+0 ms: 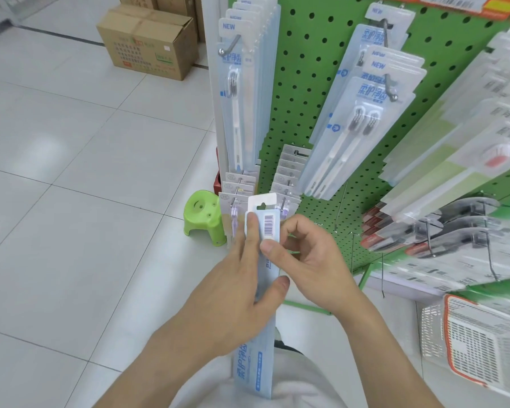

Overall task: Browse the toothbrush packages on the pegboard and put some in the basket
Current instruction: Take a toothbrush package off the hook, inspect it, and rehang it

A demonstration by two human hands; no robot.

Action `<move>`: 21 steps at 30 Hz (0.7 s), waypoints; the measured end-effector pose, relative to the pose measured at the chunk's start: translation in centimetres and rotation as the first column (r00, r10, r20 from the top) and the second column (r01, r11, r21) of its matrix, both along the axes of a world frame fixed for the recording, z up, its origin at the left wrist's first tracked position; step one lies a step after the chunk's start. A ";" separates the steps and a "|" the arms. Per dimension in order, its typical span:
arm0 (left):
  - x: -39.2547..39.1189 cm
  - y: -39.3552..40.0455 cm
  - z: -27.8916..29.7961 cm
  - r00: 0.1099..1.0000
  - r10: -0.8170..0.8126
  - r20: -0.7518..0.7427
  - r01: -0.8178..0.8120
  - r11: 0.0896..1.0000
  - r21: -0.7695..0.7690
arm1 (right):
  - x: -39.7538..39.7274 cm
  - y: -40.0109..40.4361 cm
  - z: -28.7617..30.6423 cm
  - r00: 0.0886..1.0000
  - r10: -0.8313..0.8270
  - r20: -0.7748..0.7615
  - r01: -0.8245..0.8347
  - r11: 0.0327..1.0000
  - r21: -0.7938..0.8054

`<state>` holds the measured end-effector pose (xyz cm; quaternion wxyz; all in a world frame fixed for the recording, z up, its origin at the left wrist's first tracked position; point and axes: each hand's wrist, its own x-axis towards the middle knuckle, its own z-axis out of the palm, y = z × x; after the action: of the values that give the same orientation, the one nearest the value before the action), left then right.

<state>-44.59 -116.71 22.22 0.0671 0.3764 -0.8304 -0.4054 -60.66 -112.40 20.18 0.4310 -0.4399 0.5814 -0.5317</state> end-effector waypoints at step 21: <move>-1.1 -3.7 1.3 0.788 0.366 -0.495 -0.091 0.865 0.494 | -1.0 -0.2 3.5 0.972 -0.233 0.015 0.230 0.948 -0.222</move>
<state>-45.70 -120.44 23.56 0.2760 0.3420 -0.6022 -0.6665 -61.71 -112.63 23.70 0.3105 -0.4170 0.5683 -0.6377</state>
